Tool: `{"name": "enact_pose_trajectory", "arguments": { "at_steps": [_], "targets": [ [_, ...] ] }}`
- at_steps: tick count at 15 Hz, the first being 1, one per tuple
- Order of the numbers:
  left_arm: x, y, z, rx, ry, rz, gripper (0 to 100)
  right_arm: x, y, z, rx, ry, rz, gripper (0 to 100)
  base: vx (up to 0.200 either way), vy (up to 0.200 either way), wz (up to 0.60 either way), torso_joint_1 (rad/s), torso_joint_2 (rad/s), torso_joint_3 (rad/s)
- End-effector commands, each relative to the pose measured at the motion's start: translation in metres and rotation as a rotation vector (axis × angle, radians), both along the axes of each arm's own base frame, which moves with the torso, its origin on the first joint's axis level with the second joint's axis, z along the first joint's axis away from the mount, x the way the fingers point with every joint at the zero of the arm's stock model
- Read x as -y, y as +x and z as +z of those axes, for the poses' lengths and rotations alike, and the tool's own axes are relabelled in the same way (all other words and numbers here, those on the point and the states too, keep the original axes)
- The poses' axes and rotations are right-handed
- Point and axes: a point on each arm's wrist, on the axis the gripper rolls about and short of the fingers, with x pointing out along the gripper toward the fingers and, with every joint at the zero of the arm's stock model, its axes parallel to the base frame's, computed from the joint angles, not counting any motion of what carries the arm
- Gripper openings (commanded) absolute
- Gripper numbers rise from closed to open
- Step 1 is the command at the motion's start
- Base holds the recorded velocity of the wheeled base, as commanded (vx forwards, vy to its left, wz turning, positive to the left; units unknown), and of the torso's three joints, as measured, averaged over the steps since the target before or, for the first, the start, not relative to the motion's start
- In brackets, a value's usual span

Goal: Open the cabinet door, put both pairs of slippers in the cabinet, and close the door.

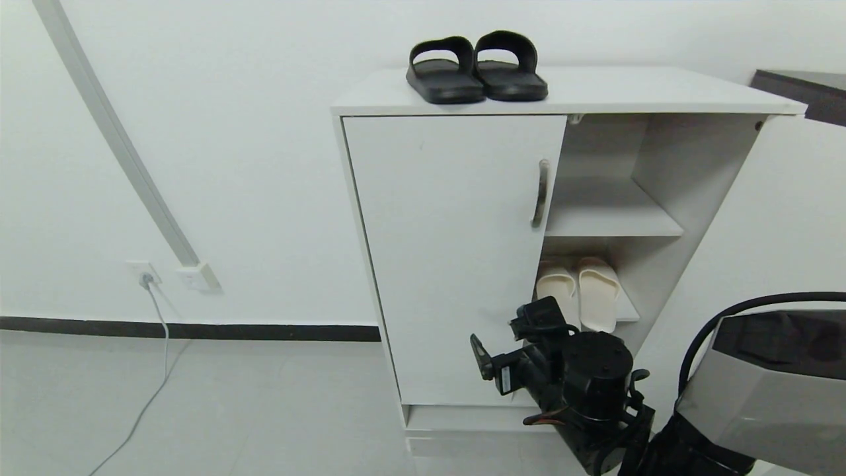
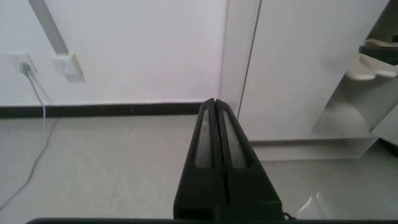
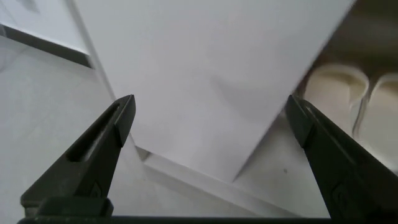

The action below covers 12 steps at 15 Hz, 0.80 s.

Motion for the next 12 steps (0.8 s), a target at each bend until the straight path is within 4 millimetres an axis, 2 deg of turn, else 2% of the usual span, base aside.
{"name": "enact_pose_trajectory", "arguments": {
  "at_steps": [1, 12],
  "targets": [
    [0.0, 0.0001, 0.0, -0.002, 0.0, -0.001, 0, 0.0017, -0.0007, -0.0013, -0.003, -0.003, -0.002, 100, 0.0, 0.0, 0.0, 0.022, -0.52, -0.359],
    [0.0, 0.0001, 0.0, -0.002, 0.0, -0.001, 0, 0.0067, -0.0018, -0.0008, 0.008, -0.002, -0.01, 100, 0.0, 0.0, 0.0, 0.14, -0.47, -0.333]
  ]
}}
